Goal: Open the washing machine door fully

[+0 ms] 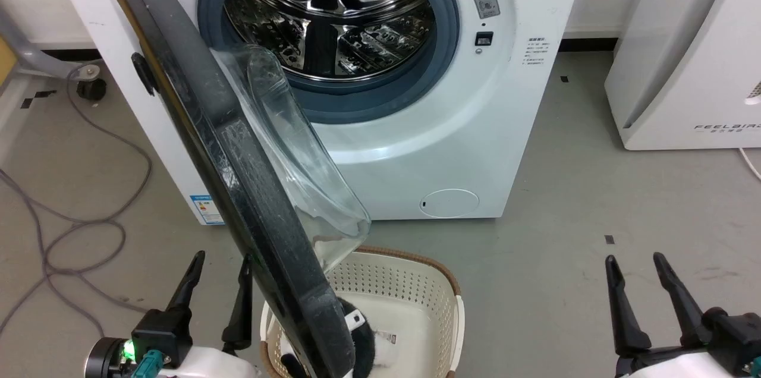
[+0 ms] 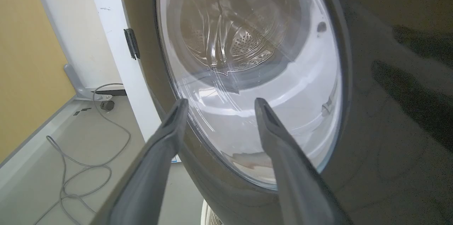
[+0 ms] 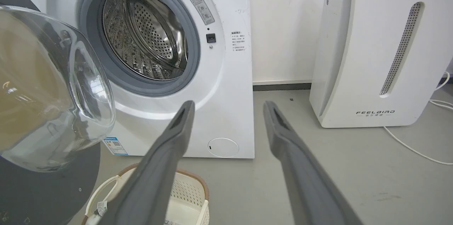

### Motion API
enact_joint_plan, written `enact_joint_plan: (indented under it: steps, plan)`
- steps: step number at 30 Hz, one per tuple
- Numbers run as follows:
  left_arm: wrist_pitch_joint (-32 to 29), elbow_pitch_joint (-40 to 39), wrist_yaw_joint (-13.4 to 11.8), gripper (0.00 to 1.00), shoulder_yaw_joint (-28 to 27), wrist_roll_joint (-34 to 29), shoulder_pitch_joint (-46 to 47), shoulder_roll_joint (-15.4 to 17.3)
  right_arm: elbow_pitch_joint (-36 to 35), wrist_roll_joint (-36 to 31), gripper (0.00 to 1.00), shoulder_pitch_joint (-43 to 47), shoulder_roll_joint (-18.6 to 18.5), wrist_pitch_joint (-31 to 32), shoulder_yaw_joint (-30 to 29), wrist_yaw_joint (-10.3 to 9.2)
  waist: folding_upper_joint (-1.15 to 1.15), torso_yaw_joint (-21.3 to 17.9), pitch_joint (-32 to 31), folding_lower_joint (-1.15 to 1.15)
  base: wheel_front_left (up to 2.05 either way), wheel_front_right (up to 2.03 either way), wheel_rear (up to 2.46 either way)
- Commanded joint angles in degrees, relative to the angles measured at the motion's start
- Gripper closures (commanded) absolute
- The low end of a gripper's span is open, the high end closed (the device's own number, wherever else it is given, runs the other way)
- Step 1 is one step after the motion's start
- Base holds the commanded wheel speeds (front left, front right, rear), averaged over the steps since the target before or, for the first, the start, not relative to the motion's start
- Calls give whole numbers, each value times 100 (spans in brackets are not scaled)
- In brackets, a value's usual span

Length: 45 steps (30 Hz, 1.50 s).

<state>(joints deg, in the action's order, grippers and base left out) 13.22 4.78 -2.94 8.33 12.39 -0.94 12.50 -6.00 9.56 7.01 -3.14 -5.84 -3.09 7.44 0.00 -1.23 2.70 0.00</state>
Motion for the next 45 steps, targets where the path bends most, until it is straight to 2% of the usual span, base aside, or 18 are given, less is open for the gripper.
enact_joint_plan:
  steps: [1, 2, 11, 17, 27, 39, 45]
  plan:
    - [22, 22, -32, 60, -4, 35, 49, 43, 31, 47, 0, 52, 25, -35, 33, 5, 0, -11, -6, 0, 0, 0, 0]
    - [16, 32, -37, 100, -2, 38, 41, 49, 47, 59, 0, 38, 25, -39, 54, 5, 0, -16, -13, 0, 0, 0, 0]
    - [-92, 23, -51, 100, 52, 106, -24, 87, 80, 99, 0, 60, 25, -10, 82, 5, 0, 22, -77, 0, 0, 0, 0]
    - [-222, -262, -102, 100, -25, 148, 2, 188, 70, 123, 0, 116, 25, 17, 78, 5, 0, 28, -106, 0, 0, 0, 0]
    - [-502, -1001, -233, 100, -412, 127, 239, 650, 59, 126, 0, 185, 26, 59, 36, 5, 0, 70, -170, 0, 0, 0, 0]
    - [-716, -2339, -556, 100, -966, -43, 1017, 1104, 40, 168, 0, 217, 26, 113, 6, 5, 0, 72, -207, 0, 0, 0, 0]
    - [-811, -2983, -552, 100, -853, -157, 1586, 1184, 50, 188, 0, 217, 26, 129, -34, 5, 0, 119, -201, 0, 0, 0, 0]
